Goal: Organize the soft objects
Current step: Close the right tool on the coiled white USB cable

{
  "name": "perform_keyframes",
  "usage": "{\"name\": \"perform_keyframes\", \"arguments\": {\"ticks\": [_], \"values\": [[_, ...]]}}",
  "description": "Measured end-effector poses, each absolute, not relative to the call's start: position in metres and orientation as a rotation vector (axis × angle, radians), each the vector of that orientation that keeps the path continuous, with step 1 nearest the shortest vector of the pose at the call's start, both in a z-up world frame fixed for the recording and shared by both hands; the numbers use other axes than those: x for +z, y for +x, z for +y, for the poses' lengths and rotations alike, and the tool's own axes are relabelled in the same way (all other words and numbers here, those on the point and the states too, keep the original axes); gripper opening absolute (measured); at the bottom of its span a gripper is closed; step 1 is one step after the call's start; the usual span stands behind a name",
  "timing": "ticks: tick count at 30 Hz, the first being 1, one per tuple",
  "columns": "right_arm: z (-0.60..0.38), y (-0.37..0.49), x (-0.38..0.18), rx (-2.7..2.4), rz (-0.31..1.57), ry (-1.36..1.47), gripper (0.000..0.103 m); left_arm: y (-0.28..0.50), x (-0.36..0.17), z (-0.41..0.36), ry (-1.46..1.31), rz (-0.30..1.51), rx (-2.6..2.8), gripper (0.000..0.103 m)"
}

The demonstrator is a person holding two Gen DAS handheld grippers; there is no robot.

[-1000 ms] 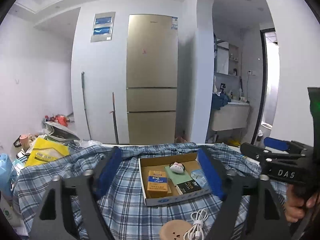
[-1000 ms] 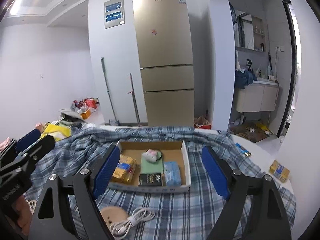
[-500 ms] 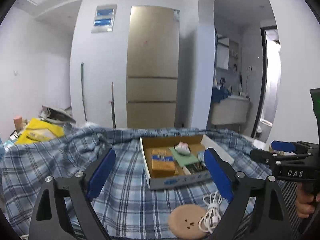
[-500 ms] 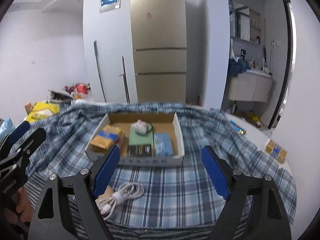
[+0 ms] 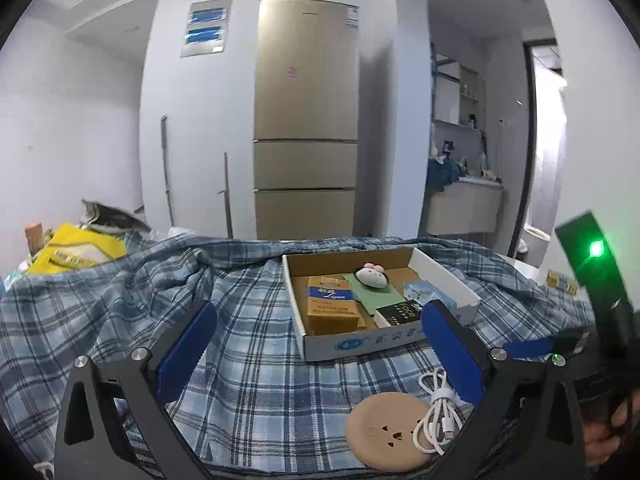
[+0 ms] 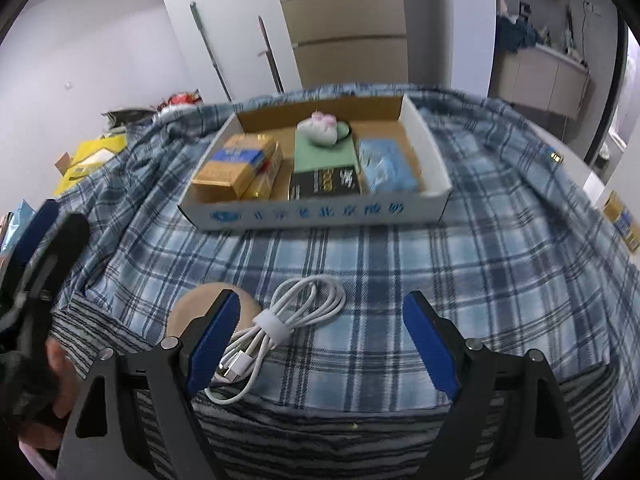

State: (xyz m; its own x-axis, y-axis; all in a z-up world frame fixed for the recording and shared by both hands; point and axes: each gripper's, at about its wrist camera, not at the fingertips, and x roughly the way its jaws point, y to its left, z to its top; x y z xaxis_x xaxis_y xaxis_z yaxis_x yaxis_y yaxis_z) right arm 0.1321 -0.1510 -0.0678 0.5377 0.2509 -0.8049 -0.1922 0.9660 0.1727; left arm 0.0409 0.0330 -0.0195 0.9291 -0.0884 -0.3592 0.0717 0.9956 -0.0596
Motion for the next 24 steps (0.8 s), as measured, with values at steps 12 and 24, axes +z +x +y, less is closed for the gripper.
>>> {"name": "perform_keyframes", "arguments": {"ticks": [12,24], "values": [[-0.122,0.141,-0.097,0.394,1.155,0.095,0.059,0.043,-0.020,0.038,-0.050,0.391,-0.082,0.103],[-0.133,0.146,-0.072,0.382,1.068,0.000,0.023,0.045,-0.021,0.038,-0.066,0.415,-0.083,0.103]]}}
